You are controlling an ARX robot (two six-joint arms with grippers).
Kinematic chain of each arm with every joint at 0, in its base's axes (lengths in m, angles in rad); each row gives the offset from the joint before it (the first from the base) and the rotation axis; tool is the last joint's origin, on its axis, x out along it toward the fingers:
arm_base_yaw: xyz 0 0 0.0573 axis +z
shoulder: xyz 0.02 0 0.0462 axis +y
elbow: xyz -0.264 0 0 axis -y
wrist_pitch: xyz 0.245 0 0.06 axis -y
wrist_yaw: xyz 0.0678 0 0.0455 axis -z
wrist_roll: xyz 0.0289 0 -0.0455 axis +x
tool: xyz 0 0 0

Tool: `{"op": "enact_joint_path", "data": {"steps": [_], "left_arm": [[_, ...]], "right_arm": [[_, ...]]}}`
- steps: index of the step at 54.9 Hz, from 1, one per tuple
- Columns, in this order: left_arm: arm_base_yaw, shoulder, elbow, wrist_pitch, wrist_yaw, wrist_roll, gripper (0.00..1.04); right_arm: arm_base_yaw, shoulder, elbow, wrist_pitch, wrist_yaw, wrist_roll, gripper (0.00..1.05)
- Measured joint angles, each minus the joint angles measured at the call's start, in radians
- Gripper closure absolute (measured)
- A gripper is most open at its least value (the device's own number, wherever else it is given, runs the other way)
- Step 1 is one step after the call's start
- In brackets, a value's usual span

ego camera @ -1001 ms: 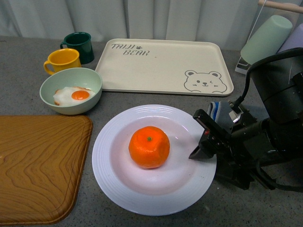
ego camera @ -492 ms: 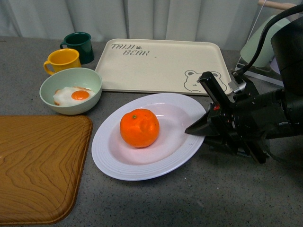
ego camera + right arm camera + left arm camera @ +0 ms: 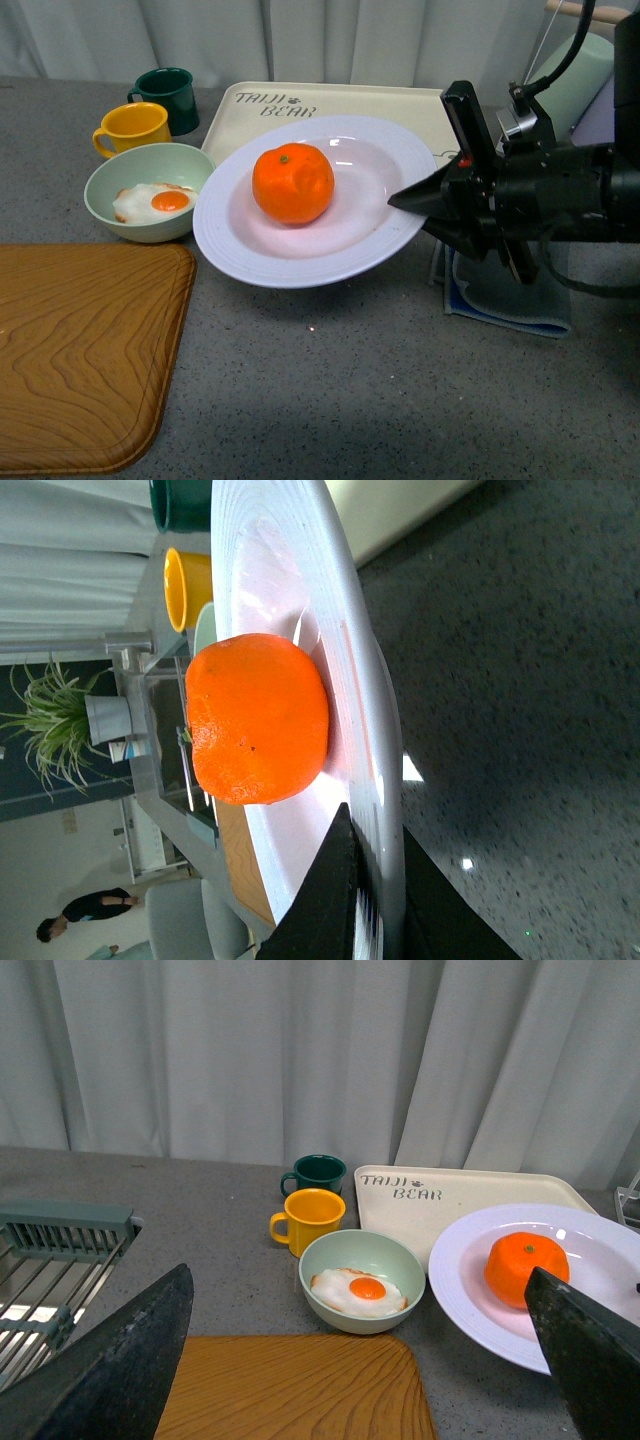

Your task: Place orange and plate with both arms

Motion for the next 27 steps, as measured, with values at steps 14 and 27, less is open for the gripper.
{"op": "enact_joint_path", "data": {"steps": [14,27], "left_arm": [[0.0,0.0,0.0,0.0,0.0,0.0,0.07],[0.0,0.0,0.0,0.0,0.0,0.0,0.07]], "right_arm": [[-0.016,0.156,0.26,-0.069,-0.002,0.036,1.02],[-0.011,0.325,0.567,-0.235,0.022,0.032,1.02]]}}
